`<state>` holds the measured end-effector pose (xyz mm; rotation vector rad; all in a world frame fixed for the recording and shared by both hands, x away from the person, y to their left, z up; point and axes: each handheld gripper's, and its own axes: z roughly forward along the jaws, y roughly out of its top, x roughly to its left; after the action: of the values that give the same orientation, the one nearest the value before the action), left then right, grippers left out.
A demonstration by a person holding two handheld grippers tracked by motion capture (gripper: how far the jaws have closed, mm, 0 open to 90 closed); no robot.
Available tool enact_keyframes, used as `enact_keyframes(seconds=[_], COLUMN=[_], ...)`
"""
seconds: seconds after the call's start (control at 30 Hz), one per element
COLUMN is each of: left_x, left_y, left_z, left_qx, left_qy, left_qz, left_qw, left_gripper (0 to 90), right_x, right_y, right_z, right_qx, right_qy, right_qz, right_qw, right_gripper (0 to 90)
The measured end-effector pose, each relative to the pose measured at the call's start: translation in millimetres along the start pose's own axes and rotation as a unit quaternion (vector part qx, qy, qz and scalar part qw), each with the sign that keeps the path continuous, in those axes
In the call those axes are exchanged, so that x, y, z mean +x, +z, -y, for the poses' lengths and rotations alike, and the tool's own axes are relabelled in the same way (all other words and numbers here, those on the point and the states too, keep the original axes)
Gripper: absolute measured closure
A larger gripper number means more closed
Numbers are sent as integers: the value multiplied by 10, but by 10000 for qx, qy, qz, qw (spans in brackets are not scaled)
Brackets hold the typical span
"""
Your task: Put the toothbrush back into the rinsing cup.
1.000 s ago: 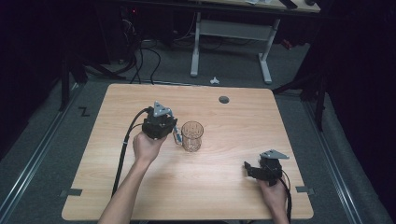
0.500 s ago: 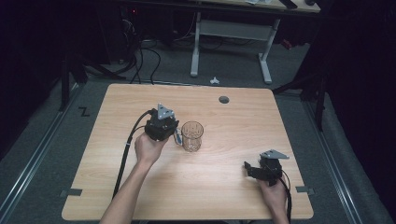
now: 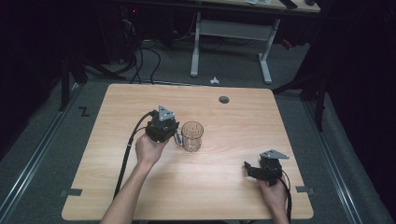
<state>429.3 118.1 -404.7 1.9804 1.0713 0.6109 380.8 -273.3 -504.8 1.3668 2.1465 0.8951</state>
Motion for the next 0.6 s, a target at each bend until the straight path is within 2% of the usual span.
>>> enact_keyframes(seconds=[0.37, 0.6], left_x=[28, 53], left_y=[-17, -56], left_z=[17, 47], left_qx=[26, -13], left_qy=[-114, -204], left_qz=[117, 159], left_qw=[9999, 9997], left_gripper=[730, 622], right_x=[0, -1], right_y=[0, 0], right_z=[0, 0], right_qx=[0, 0], right_qy=[0, -1], right_qz=[-2, -2], right_qw=[10000, 10000], right_gripper=[221, 221])
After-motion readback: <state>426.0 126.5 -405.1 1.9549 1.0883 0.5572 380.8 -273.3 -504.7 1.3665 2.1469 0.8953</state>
